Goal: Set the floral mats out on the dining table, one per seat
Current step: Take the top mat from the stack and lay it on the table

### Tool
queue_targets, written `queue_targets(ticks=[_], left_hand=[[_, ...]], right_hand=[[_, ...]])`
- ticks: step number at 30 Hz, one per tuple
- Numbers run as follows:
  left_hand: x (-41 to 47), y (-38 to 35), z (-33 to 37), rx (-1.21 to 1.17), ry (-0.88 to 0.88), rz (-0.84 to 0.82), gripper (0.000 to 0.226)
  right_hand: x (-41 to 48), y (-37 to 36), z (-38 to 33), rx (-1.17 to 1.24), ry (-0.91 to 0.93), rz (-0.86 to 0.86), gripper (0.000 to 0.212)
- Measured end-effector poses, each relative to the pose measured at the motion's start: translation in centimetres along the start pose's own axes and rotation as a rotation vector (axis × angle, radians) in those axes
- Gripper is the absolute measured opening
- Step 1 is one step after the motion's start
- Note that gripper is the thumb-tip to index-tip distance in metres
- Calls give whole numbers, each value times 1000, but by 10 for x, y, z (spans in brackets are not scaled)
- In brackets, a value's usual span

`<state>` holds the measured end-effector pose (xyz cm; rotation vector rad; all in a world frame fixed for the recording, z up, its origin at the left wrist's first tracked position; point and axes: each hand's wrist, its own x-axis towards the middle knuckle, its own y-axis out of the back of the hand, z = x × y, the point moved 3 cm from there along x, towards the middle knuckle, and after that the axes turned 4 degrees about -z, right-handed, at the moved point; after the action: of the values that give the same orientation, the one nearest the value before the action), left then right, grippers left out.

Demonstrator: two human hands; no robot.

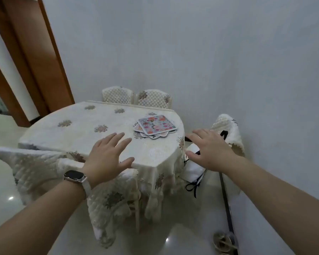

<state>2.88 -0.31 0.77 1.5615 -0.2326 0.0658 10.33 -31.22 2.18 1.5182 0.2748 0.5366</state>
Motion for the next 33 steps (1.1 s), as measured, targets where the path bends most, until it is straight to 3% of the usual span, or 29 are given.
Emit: queue_targets(ticks=[9,15,25,33], left_hand=[[119,-61,-89,-55,-15,-15,77],[166,-93,-104,-54,-44,-72,72],[254,-126,-78,-57,-44,-136,75],[339,-145,-34,-52,85,-122,71]], right_hand=[[129,-42,7,2,-73,-54,72],[169,-60,25,23,-103,-76,69],[234,-92,81,96,-77,-79,69],[302,-129,174,147,43,-42,58]])
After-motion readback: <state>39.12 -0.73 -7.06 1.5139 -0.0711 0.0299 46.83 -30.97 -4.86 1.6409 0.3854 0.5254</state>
